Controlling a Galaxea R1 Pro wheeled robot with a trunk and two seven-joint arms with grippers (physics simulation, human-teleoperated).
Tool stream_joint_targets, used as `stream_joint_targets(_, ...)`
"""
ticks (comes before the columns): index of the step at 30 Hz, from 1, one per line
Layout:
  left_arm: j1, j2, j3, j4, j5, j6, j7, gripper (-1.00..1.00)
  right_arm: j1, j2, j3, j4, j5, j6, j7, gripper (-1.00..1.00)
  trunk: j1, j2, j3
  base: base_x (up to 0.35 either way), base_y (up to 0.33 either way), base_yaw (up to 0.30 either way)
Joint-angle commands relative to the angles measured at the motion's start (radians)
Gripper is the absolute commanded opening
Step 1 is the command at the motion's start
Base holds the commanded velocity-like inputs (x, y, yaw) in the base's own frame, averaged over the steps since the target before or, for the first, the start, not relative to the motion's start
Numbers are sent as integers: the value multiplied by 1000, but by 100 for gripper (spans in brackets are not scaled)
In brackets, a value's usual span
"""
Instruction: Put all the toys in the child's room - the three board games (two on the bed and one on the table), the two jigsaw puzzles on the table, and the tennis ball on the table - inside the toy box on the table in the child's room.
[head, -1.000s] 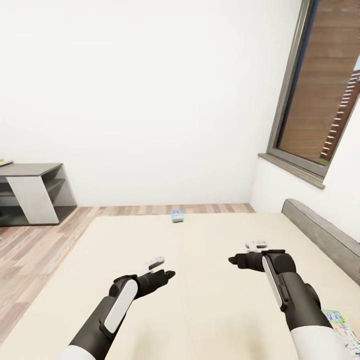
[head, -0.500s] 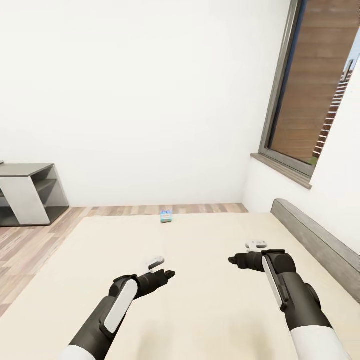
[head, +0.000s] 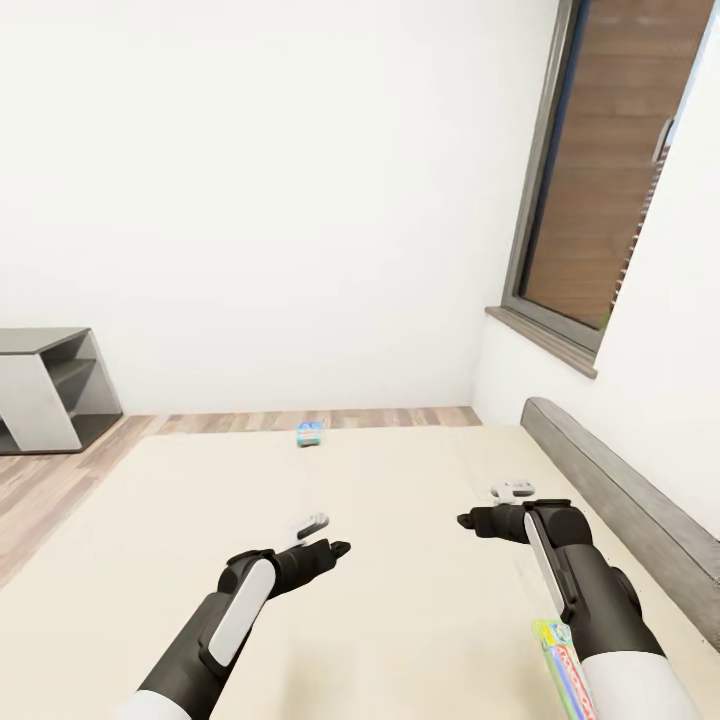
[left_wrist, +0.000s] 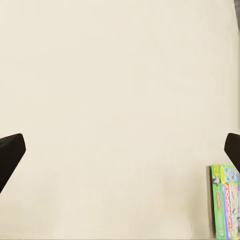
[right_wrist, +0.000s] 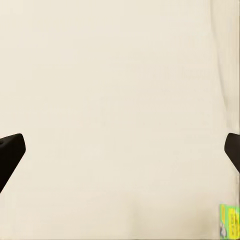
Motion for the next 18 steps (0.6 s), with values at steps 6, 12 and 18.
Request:
stream_joint_targets(6, -1, 0, -1, -1, 11, 3, 9, 100, -1, 0, -1, -1, 11, 3, 10, 100, 0, -1, -1, 0, -267, 0)
stream_joint_targets(12, -1, 0, -1, -1, 11, 3, 9, 100, -1, 0, -1, -1, 11, 3, 10, 100, 0, -1, -1, 0, -268, 0)
stream_joint_targets(18, 0, 0, -1, -1, 11, 3, 9, 100, -1, 0, -1, -1, 11, 3, 10, 100, 0, -1, -1, 0, -268, 0)
